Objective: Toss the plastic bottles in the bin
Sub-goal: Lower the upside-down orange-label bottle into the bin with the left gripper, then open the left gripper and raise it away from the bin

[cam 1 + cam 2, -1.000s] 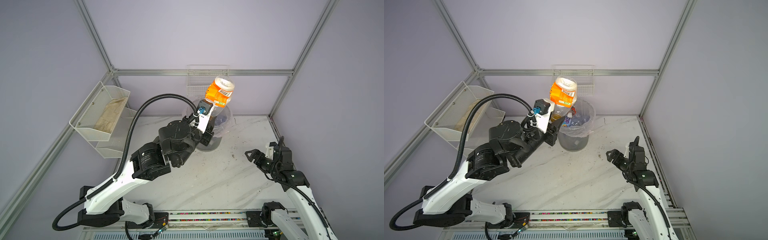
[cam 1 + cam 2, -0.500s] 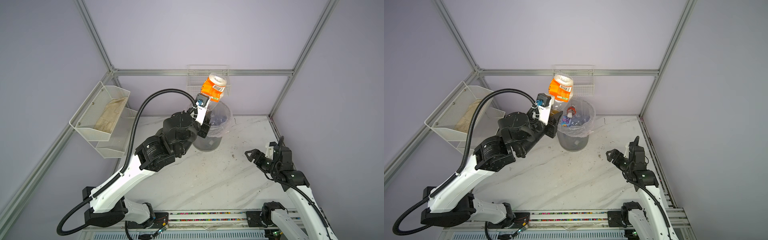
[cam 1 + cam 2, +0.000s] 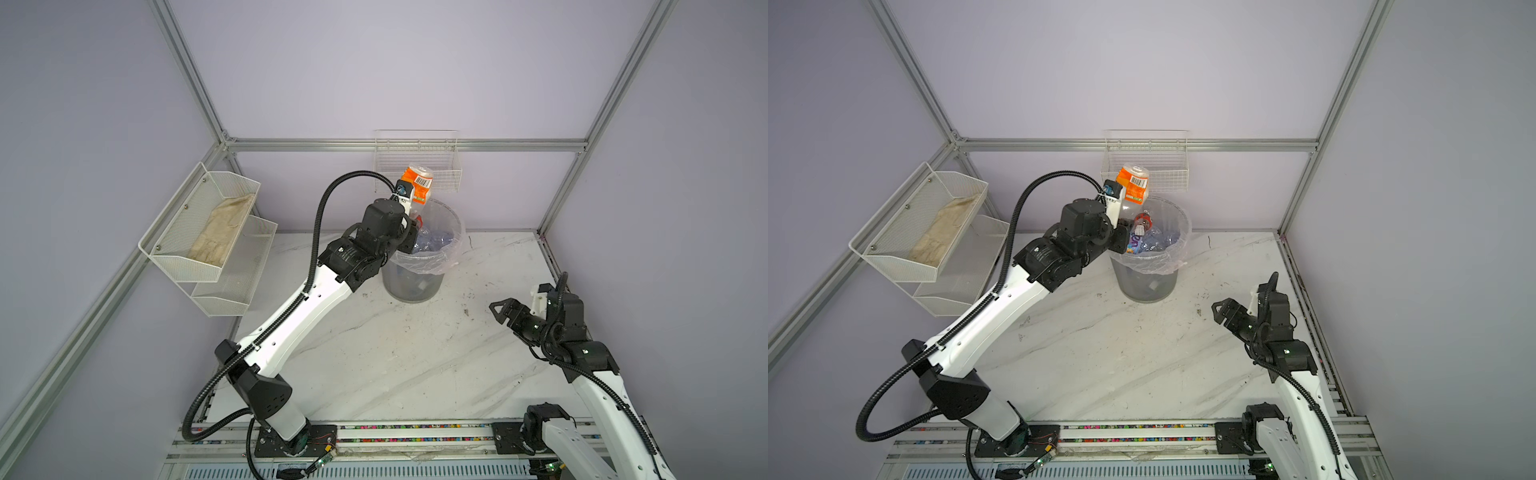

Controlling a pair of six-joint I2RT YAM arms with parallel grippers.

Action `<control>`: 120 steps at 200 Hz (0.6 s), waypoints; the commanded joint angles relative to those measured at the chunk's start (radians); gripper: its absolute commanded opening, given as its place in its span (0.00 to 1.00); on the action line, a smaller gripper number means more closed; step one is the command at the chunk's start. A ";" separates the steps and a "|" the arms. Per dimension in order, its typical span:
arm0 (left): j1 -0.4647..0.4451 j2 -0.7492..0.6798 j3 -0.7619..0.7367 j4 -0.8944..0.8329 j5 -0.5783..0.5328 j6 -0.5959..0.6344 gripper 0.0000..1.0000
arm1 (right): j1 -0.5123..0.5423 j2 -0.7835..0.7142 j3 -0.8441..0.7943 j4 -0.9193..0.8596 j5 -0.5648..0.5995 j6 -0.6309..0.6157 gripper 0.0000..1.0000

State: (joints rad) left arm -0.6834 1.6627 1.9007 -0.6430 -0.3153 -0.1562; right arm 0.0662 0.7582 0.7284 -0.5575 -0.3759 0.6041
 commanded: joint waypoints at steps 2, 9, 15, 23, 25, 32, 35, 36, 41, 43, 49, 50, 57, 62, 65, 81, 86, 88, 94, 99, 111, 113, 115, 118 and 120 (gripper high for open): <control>0.072 0.097 0.168 -0.126 0.140 -0.115 0.62 | 0.000 0.000 0.028 -0.003 -0.012 -0.015 0.89; 0.070 0.142 0.244 -0.207 0.152 -0.102 0.94 | 0.000 -0.002 0.035 -0.008 -0.012 -0.014 0.89; 0.063 0.163 0.307 -0.261 0.138 -0.101 1.00 | 0.000 -0.003 0.039 -0.014 -0.008 -0.014 0.89; 0.047 0.156 0.329 -0.274 0.118 -0.094 1.00 | 0.000 -0.005 0.044 -0.020 -0.002 -0.015 0.89; 0.044 0.149 0.328 -0.272 0.113 -0.091 1.00 | 0.000 -0.006 0.045 -0.021 0.000 -0.015 0.89; 0.031 0.123 0.315 -0.249 0.104 -0.082 1.00 | 0.000 -0.009 0.042 -0.022 0.004 -0.015 0.89; 0.025 0.109 0.308 -0.238 0.101 -0.079 1.00 | 0.000 -0.010 0.041 -0.022 0.005 -0.015 0.89; 0.023 0.105 0.306 -0.234 0.101 -0.078 1.00 | 0.000 -0.010 0.040 -0.021 0.005 -0.016 0.89; 0.016 0.084 0.294 -0.218 0.099 -0.074 1.00 | 0.000 -0.010 0.036 -0.018 0.004 -0.015 0.89; 0.014 0.075 0.290 -0.212 0.099 -0.073 1.00 | 0.000 -0.010 0.034 -0.017 0.003 -0.015 0.89; 0.010 0.054 0.281 -0.203 0.098 -0.074 1.00 | 0.000 -0.008 0.026 -0.010 -0.003 -0.015 0.89; 0.010 0.051 0.281 -0.202 0.098 -0.074 1.00 | 0.000 -0.008 0.026 -0.008 -0.005 -0.015 0.89; 0.009 0.030 0.278 -0.199 0.097 -0.077 1.00 | -0.001 -0.005 0.017 0.000 -0.011 -0.015 0.89; 0.008 0.017 0.276 -0.199 0.096 -0.079 1.00 | -0.001 -0.003 0.014 0.005 -0.013 -0.016 0.89; 0.006 0.011 0.275 -0.199 0.094 -0.079 1.00 | 0.000 -0.001 0.010 0.005 -0.013 -0.015 0.89; 0.000 -0.034 0.255 -0.188 0.082 -0.080 1.00 | 0.000 0.002 0.009 0.010 -0.015 -0.007 0.89; -0.002 -0.049 0.245 -0.183 0.079 -0.081 1.00 | -0.001 0.000 0.010 0.008 -0.014 -0.007 0.89; -0.002 -0.056 0.240 -0.179 0.080 -0.081 1.00 | 0.000 0.000 0.011 0.008 -0.013 -0.007 0.89; -0.004 -0.071 0.228 -0.171 0.079 -0.083 1.00 | 0.000 -0.004 0.014 0.004 -0.007 -0.007 0.89; -0.004 -0.086 0.219 -0.165 0.076 -0.083 1.00 | 0.000 -0.006 0.015 0.002 -0.005 -0.008 0.89; -0.007 -0.121 0.186 -0.145 0.076 -0.086 1.00 | 0.000 -0.010 0.019 -0.005 -0.001 -0.012 0.89; -0.008 -0.128 0.180 -0.140 0.075 -0.087 1.00 | -0.001 -0.010 0.019 -0.006 -0.001 -0.012 0.89; -0.008 -0.133 0.173 -0.136 0.076 -0.087 1.00 | -0.001 -0.010 0.019 -0.007 -0.001 -0.013 0.88; -0.008 -0.143 0.166 -0.129 0.074 -0.088 1.00 | -0.001 -0.010 0.020 -0.008 -0.001 -0.014 0.89; -0.010 -0.149 0.158 -0.124 0.074 -0.088 1.00 | 0.000 -0.009 0.020 -0.008 -0.001 -0.015 0.89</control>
State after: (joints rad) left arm -0.6933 1.5772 2.0720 -0.8330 -0.2356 -0.2272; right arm 0.0662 0.7578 0.7418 -0.5625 -0.3824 0.5968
